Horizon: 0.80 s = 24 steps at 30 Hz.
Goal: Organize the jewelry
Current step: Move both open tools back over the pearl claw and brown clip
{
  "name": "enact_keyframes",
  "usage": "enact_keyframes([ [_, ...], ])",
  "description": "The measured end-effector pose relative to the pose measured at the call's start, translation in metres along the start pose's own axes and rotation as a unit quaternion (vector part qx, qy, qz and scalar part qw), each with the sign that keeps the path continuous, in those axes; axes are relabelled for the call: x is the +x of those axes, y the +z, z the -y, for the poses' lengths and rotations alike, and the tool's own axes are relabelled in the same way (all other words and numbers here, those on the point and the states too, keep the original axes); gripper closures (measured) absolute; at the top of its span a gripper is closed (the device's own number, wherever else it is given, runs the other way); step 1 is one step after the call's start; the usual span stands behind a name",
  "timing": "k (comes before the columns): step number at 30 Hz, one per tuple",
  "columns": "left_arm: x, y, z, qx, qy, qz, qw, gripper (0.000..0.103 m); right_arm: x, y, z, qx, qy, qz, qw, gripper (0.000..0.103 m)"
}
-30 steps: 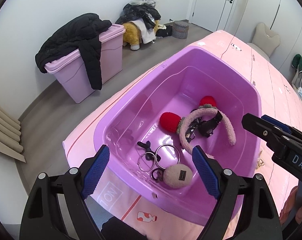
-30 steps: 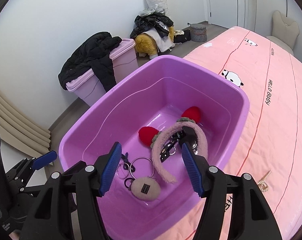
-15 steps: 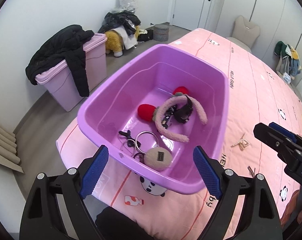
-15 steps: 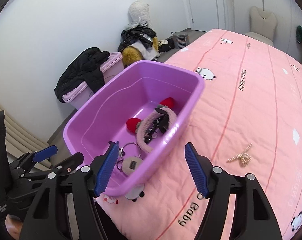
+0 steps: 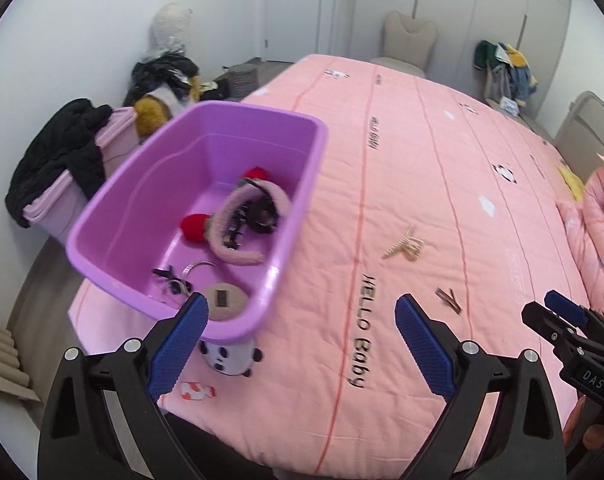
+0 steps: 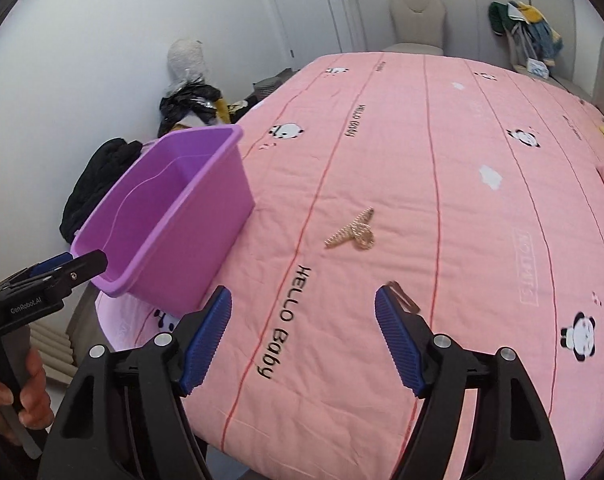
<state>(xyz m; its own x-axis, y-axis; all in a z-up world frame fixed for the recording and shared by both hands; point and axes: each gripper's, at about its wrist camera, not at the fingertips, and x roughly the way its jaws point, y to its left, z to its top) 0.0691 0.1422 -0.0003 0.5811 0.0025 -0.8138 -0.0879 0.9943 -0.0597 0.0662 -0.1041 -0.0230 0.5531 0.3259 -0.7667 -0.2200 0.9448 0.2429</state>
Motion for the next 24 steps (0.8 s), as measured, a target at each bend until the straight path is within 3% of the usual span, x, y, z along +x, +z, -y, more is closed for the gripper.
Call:
enact_keyframes([
  [10, 0.063, -0.026, 0.078, 0.066, -0.043, -0.037, 0.9962, 0.008, 0.017, -0.056, 0.067, 0.065, -0.042, -0.006, 0.997, 0.032],
  [17, 0.126, -0.032, 0.11, 0.098, -0.056, -0.064, 0.9916, 0.008, 0.061, -0.066, 0.089, 0.072, -0.058, -0.02, 0.996, 0.032],
  [24, 0.184, -0.021, 0.119, 0.105, -0.053, -0.072, 0.9905, 0.008, 0.112, -0.06, 0.104, 0.072, -0.055, -0.033, 0.995, 0.032],
])
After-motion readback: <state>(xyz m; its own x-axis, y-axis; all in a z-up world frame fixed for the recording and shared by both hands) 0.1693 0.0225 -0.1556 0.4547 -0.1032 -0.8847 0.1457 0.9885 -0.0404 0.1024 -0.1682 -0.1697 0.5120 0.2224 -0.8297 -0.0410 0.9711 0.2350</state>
